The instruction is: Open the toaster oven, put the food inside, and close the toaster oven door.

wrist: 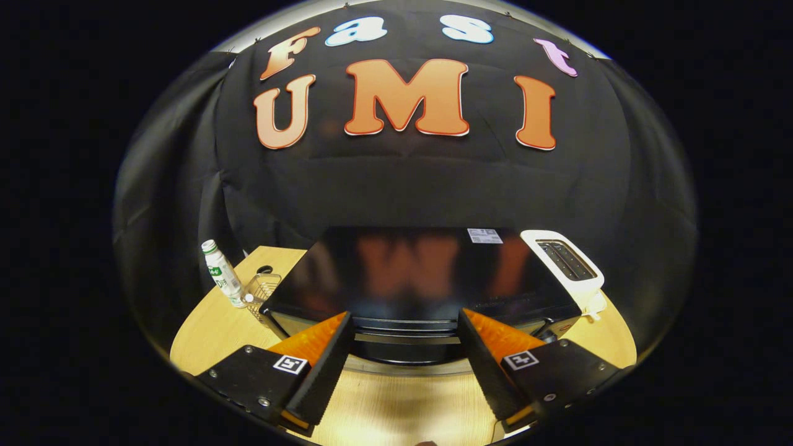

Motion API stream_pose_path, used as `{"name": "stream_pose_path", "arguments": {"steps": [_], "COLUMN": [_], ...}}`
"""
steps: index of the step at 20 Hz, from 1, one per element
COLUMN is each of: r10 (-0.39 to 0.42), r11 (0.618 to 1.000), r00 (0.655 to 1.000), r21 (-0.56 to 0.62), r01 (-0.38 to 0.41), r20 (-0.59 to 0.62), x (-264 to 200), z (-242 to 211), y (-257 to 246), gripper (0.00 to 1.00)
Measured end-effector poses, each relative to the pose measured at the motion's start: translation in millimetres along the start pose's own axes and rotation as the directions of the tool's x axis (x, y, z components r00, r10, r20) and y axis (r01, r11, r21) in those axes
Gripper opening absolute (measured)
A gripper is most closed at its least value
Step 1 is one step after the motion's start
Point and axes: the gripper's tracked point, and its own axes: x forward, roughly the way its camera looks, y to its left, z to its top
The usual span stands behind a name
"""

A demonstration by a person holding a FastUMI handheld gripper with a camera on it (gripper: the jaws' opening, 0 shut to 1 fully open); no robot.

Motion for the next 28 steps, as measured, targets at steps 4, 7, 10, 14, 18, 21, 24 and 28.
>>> {"name": "stream_pose_path", "arguments": {"steps": [4,7,10,14,18,21,24,28], "r10": [0.017,0.029,0.028,0.019,0.009,0.003,0.0,0.015], "r11": [1.0,1.0,0.999,0.999,1.0,1.0,1.0,1.0], "r00": [1.0,0.999,1.0,1.0,1.0,0.999,0.999,1.0], "r21": [0.006,-0.004,-0.018,-0.037,-0.029,-0.026,-0.009,0.002], "r01": [-0.017,-0.029,-0.028,-0.018,-0.008,-0.001,0.001,-0.015], "r20": [-0.018,-0.018,-0.006,0.002,0.027,0.045,0.051,0.025], "x": [-4,-15,-35,-59,-73,-77,-82,-86], "z": [-4,-13,-29,-59,-82,-95,-111,-137], "y": [0,2,4,6,8,10,12,15], "gripper": [0.99,1.0,1.0,1.0,1.0,1.0,1.0,1.0]}}
